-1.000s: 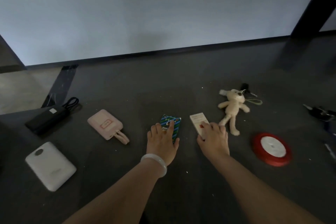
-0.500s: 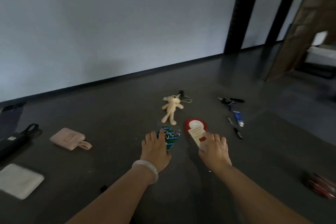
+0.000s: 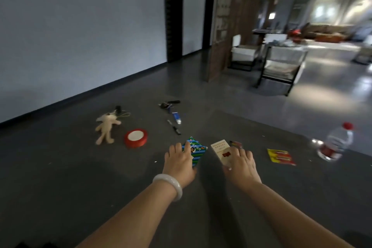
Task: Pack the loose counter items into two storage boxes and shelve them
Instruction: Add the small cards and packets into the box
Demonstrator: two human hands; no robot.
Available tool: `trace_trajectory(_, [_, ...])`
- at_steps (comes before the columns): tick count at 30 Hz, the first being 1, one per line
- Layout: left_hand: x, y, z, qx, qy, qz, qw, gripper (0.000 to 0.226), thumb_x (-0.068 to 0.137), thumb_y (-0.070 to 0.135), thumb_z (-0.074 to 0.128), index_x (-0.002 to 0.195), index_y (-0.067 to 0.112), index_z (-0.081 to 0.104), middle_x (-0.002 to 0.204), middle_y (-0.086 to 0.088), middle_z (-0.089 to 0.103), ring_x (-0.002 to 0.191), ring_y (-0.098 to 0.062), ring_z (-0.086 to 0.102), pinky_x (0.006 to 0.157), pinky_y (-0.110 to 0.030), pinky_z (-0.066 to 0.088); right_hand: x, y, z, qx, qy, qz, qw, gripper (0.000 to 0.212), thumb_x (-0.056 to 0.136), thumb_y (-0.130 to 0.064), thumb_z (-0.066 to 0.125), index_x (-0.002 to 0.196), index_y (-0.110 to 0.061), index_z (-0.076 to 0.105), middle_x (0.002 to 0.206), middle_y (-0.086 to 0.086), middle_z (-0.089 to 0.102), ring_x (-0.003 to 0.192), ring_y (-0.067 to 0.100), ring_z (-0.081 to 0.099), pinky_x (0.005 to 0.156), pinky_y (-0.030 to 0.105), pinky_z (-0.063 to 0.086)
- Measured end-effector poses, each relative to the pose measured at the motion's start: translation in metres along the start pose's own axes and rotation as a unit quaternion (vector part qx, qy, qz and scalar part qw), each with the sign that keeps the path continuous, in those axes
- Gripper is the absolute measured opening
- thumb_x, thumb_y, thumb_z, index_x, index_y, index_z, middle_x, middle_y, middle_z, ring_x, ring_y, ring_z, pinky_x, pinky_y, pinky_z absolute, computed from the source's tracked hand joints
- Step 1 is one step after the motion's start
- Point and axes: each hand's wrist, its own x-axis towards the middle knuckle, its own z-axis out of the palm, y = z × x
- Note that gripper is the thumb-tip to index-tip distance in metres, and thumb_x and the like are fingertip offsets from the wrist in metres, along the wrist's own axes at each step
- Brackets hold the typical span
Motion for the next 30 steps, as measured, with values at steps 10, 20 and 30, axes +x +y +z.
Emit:
trace_trajectory(10, [-0.044, 0.147, 0.013, -0.048, -0.032, 0.192, 0.980, 0.083, 0.087, 0.046, 0.062, 0.149, 0.017, 0.017, 0.139, -0.010, 0.034, 0.126, -0.028, 0.037, 0.105, -0.041, 0.037, -0.124, 0.097, -0.092, -0.054, 0.109, 0.188, 0.975, 0.062, 0.086, -0.036, 0.060, 0.140, -0.015, 0.036, 0.134, 0.004, 0.046, 0.122, 0.026, 0.037, 0.104, 0.035, 0.034])
trace_trajectory(20, [-0.121, 0.294, 0.014, -0.077, -0.025, 0.286, 0.955, 0.084, 0.087, 0.051, 0.062, 0.148, 0.014, 0.018, 0.140, -0.012, 0.035, 0.129, -0.029, 0.035, 0.103, -0.040, 0.038, -0.244, 0.199, -0.163, -0.075, 0.185, 0.289, 0.936, 0.060, 0.089, -0.039, 0.056, 0.140, -0.015, 0.036, 0.132, 0.004, 0.047, 0.122, 0.026, 0.037, 0.106, 0.037, 0.032])
trace_trajectory(30, [-0.199, 0.435, 0.032, -0.086, -0.015, 0.271, 0.959, 0.082, 0.088, 0.062, 0.052, 0.146, 0.012, 0.023, 0.131, -0.011, 0.041, 0.120, -0.026, 0.041, 0.097, -0.035, 0.039, -0.328, 0.325, -0.203, -0.067, 0.182, 0.291, 0.937, 0.052, 0.091, -0.041, 0.053, 0.135, -0.016, 0.039, 0.127, 0.002, 0.049, 0.116, 0.024, 0.038, 0.102, 0.033, 0.032])
